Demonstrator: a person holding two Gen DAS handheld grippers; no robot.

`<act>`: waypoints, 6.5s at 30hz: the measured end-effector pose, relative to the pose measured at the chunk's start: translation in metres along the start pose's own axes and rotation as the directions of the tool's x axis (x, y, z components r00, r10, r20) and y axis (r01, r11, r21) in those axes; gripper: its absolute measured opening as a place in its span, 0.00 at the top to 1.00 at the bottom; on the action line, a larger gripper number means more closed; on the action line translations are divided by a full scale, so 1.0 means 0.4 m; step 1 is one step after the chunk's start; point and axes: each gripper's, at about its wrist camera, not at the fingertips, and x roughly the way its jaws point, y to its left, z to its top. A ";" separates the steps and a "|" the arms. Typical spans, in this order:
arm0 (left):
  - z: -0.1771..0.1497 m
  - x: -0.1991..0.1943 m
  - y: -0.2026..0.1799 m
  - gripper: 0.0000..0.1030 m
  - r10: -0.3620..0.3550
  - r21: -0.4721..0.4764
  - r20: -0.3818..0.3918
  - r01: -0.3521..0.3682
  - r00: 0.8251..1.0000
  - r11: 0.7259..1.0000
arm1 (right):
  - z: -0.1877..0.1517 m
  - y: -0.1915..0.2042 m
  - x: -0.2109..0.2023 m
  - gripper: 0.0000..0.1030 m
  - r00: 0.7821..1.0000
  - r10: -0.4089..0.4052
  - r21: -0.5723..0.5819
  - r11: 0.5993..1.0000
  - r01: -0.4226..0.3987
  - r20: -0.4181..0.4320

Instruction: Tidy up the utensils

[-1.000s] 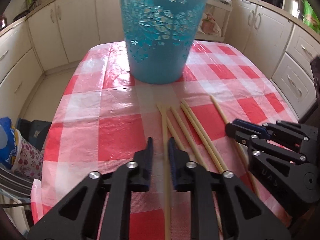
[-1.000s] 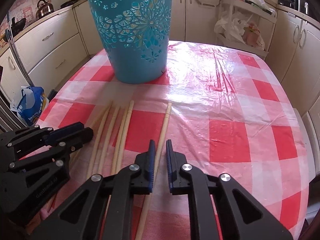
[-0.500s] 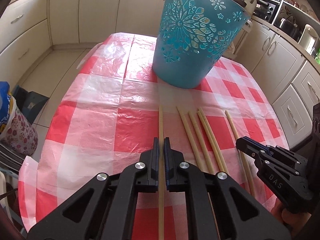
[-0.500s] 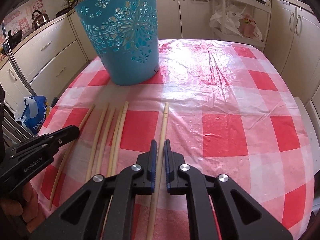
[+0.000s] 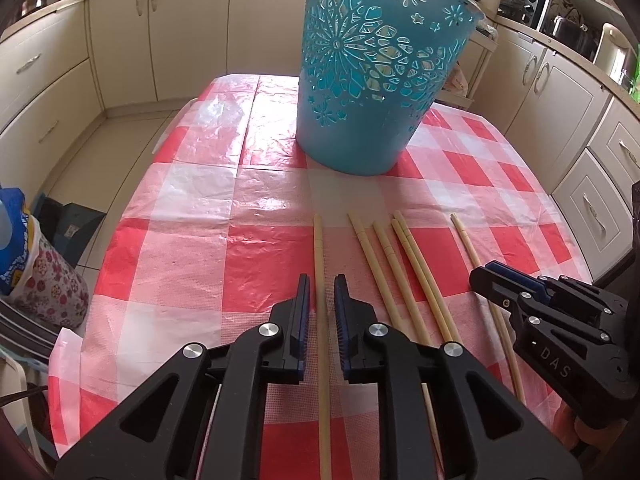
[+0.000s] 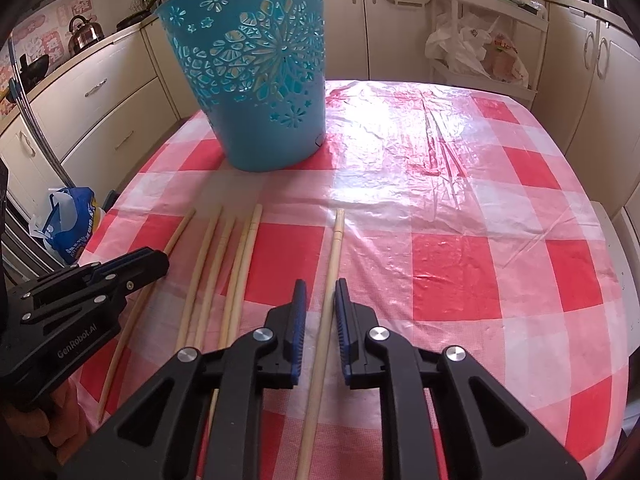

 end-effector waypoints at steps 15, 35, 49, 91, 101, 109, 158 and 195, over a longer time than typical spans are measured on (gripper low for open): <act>-0.001 0.002 -0.009 0.79 -0.011 0.023 0.003 0.011 1.000 1.000 | -0.002 0.009 0.000 0.83 1.000 -0.027 -0.023 0.999 0.027 0.000; -0.004 0.009 -0.054 0.62 0.023 0.122 -0.009 -0.022 1.000 0.992 | -0.001 0.014 0.000 0.84 0.998 -0.052 -0.076 0.996 0.050 -0.031; -0.002 -0.045 0.022 0.96 -0.083 -0.024 0.099 0.086 0.992 0.996 | 0.011 -0.053 -0.060 0.94 0.993 0.088 0.117 0.988 -0.096 0.073; 0.361 -0.404 0.025 0.96 -0.189 -0.034 0.657 0.278 0.730 0.960 | 0.399 -0.022 -0.372 0.94 0.715 0.188 0.153 0.911 -0.384 0.674; 0.492 -0.324 0.024 0.96 -0.185 -0.066 0.692 0.317 0.697 0.946 | 0.513 -0.028 -0.287 0.94 0.683 0.129 0.190 0.909 -0.372 0.719; 0.558 -0.212 0.037 0.96 -0.152 -0.123 0.695 0.325 0.703 0.938 | 0.551 -0.038 -0.176 0.94 0.717 0.093 0.227 0.914 -0.338 0.691; 0.152 -0.189 0.082 0.53 0.003 -0.204 0.421 0.091 0.907 0.975 | 0.185 -0.044 -0.207 0.74 0.904 0.076 0.180 0.970 -0.166 0.421; -0.011 -0.066 0.022 0.41 0.021 -0.132 0.142 -0.003 0.990 0.991 | 0.018 0.071 0.022 0.77 0.999 0.045 -0.015 0.999 -0.045 0.011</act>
